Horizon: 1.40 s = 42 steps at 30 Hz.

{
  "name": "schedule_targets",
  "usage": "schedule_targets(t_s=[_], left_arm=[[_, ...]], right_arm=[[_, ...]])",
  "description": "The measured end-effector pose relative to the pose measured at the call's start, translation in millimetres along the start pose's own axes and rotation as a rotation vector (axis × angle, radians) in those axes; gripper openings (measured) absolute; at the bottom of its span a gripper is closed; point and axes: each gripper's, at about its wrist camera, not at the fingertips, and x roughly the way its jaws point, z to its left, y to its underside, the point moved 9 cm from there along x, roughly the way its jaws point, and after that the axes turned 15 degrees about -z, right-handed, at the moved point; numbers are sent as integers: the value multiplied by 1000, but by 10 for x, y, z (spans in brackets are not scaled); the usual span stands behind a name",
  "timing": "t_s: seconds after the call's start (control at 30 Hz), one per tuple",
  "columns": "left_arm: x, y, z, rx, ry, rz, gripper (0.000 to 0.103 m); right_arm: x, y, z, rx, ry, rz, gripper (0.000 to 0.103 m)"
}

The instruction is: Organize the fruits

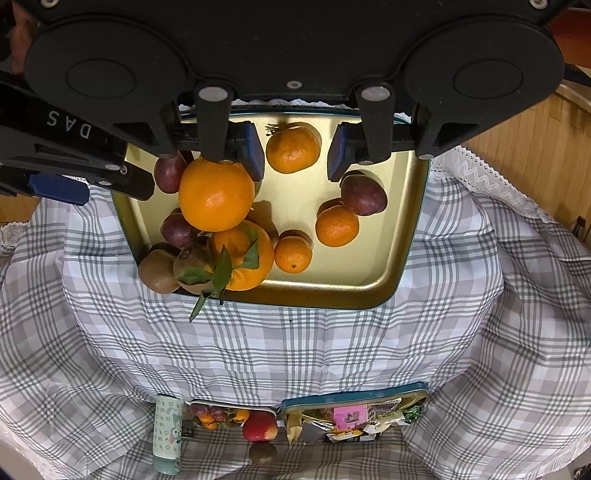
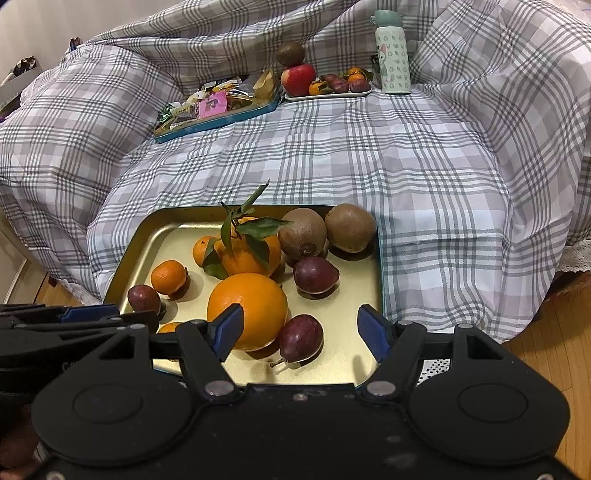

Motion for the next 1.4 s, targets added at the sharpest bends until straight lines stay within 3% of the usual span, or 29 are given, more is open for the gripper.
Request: schedule_targets(t_s=[1.4], left_arm=[[7,65,57,-25,-9,42,45]], right_arm=[[27,49,11,-30,-18,35,72]])
